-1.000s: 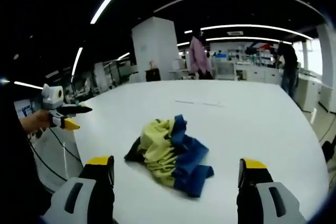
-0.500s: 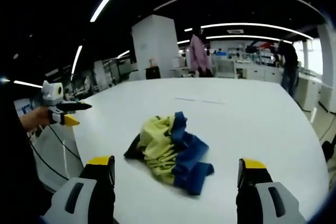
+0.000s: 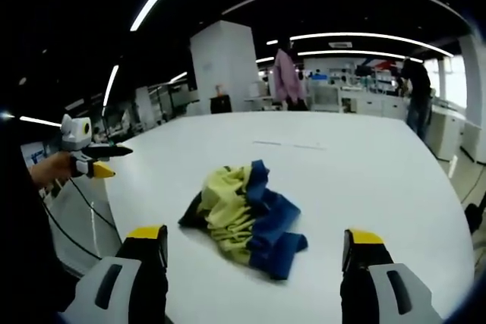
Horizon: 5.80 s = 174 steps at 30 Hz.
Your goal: Fold the garment on the visible template until the final outline fits inside the template.
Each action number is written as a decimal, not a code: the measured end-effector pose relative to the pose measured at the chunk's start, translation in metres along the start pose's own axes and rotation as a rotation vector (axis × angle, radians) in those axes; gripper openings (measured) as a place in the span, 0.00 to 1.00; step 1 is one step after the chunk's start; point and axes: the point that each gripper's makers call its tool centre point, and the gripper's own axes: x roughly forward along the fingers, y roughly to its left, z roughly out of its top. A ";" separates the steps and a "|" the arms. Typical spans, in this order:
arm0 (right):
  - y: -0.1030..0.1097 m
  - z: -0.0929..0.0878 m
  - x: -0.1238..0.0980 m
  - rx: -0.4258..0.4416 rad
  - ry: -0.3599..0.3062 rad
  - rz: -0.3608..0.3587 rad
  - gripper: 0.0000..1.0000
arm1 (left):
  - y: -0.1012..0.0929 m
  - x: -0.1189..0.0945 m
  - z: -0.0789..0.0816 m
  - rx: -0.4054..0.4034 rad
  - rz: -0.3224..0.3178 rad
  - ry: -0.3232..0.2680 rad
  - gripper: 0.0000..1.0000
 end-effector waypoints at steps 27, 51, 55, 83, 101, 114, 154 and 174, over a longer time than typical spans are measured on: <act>-0.007 0.008 -0.003 -0.004 -0.020 0.001 0.89 | -0.002 0.001 0.004 -0.014 -0.006 0.002 0.92; -0.005 0.031 0.026 -0.022 -0.041 0.068 0.67 | -0.051 0.043 0.014 0.062 -0.163 0.014 0.73; -0.001 0.035 0.035 -0.035 -0.046 0.093 0.63 | -0.061 0.052 0.018 0.079 -0.197 0.003 0.67; -0.006 0.050 0.094 -0.002 -0.027 0.205 0.26 | -0.099 0.117 0.001 0.047 -0.324 0.075 0.27; -0.013 0.054 0.130 0.016 0.010 0.240 0.13 | -0.102 0.151 -0.012 0.010 -0.322 0.129 0.16; -0.010 0.056 0.153 0.036 0.037 0.291 0.11 | -0.097 0.166 -0.021 -0.013 -0.315 0.168 0.12; -0.030 0.098 0.122 -0.013 -0.009 0.235 0.00 | -0.028 0.123 0.039 -0.091 -0.156 0.015 0.00; -0.090 0.122 0.139 0.034 -0.042 -0.022 0.00 | 0.038 0.153 0.108 -0.118 -0.073 -0.136 0.00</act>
